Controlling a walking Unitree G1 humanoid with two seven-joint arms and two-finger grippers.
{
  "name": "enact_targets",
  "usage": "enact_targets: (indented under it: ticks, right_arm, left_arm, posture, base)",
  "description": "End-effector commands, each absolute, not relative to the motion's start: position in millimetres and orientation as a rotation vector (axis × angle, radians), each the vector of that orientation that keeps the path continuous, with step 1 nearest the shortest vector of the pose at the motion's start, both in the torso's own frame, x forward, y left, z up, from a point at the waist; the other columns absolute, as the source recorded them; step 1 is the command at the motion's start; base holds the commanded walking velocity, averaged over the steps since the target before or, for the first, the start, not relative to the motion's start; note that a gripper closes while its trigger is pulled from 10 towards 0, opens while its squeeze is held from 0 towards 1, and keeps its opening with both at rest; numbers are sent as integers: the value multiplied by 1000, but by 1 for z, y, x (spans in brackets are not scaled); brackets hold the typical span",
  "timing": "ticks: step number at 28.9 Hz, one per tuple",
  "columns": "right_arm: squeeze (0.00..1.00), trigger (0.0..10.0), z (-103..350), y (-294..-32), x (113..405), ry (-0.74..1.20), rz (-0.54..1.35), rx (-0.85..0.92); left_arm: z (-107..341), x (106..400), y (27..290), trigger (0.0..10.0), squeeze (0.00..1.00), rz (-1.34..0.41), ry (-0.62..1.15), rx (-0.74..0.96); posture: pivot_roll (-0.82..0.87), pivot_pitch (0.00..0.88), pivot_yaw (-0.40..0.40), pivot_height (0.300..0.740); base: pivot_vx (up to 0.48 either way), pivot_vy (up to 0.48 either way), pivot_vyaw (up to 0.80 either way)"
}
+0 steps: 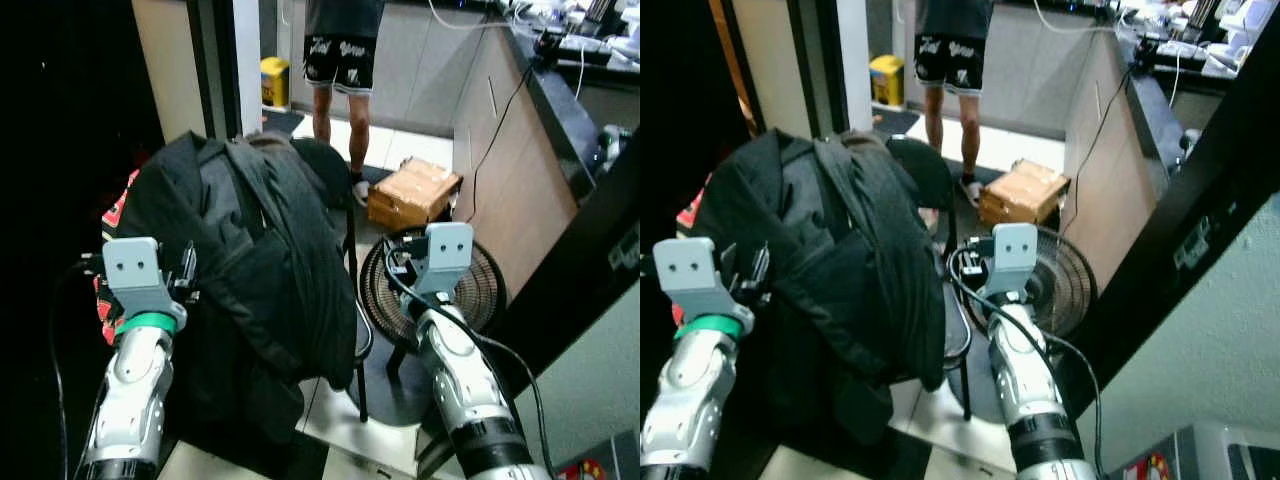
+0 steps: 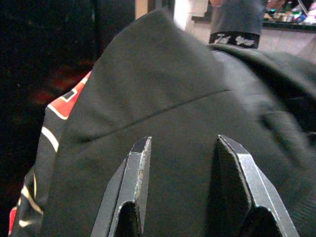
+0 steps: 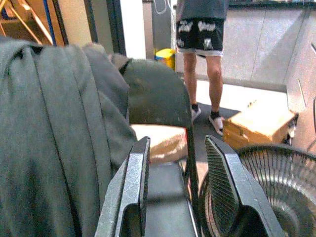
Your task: Clothes washing
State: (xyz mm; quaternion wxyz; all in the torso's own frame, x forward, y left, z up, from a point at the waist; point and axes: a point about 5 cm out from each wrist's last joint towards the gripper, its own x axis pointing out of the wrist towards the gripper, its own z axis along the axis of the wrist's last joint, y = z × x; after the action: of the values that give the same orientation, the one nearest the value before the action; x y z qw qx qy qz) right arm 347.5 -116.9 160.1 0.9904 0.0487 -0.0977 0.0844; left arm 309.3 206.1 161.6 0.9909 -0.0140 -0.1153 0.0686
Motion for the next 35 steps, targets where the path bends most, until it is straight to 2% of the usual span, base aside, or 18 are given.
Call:
enact_targets:
  ticks: [1, 18, 35]
  right_arm:
    - [0, 10000, 158, -115, 348, -188, 170, 114]
    - [0, 10000, 161, -116, 350, -199, 166, 104]
    - [0, 10000, 159, -108, 359, -160, 188, 81]
  left_arm:
    - [156, 309, 208, 10000, 0, 147, -208, -34]
    - [156, 309, 206, 10000, 0, 145, -207, -36]
    - [153, 309, 207, 10000, 0, 140, -202, -16]
  posture:
    - [125, 0, 13, 740]
    - [124, 0, 18, 740]
    - [123, 0, 25, 740]
  base:
    - [375, 0, 0]
    - [373, 0, 0]
    - [0, 0, 0]
